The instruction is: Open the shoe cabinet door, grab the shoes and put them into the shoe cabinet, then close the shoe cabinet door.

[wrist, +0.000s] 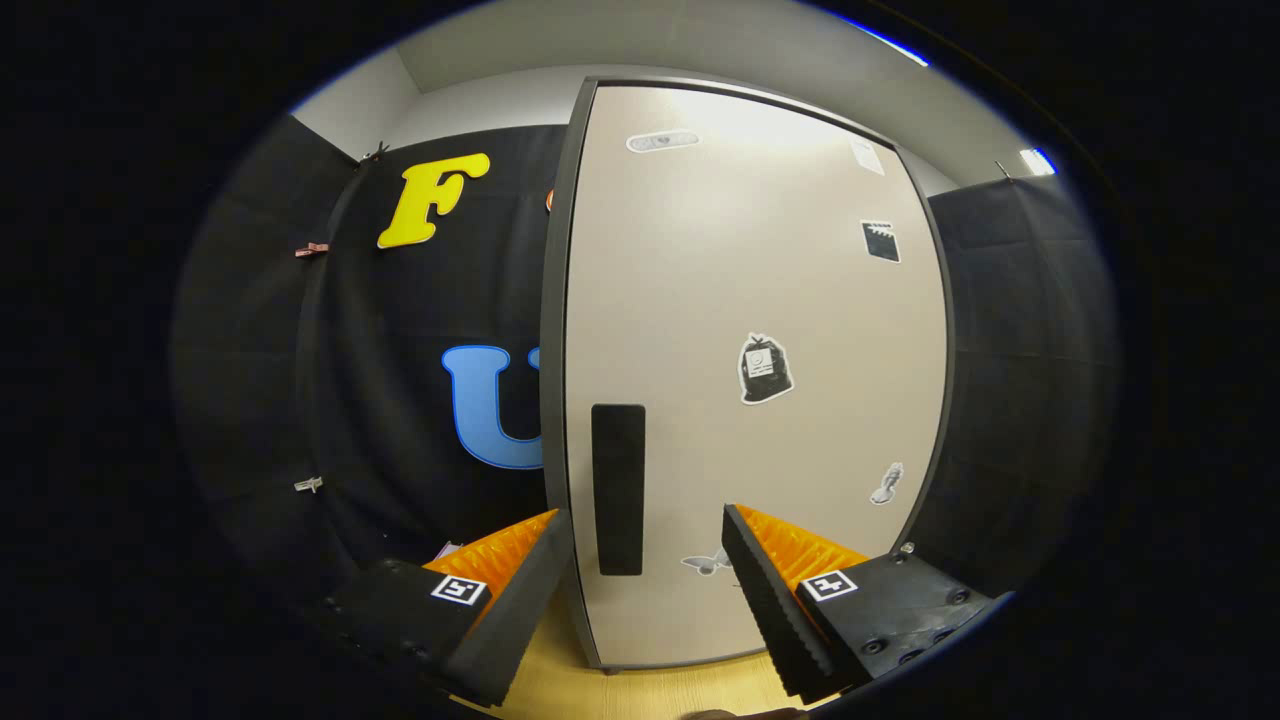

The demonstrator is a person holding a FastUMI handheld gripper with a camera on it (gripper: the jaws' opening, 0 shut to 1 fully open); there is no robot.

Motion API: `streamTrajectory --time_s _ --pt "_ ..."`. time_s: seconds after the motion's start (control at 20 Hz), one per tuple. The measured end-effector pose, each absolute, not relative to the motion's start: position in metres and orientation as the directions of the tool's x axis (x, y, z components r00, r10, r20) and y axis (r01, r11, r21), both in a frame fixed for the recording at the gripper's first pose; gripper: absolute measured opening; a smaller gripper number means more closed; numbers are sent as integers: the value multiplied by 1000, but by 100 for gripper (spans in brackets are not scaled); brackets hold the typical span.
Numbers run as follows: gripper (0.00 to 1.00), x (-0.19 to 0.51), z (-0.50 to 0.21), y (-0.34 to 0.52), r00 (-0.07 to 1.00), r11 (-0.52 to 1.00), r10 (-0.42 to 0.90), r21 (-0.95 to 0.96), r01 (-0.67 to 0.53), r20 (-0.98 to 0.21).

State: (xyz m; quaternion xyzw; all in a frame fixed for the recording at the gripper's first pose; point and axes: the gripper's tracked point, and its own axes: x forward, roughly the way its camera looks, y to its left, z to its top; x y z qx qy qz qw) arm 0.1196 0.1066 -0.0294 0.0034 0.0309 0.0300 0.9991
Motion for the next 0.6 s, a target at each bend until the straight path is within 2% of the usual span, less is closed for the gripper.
streamTrajectory --time_s 0.35,0.5,0.55,0.6 --pt "97 154 -40 110 996 999 39 8 -38 -82" --pt "89 159 -44 109 996 999 31 11 -30 -87" --pt "78 161 -44 110 996 1000 28 8 -27 -84" --pt "73 161 -43 111 996 999 33 5 -33 -81"
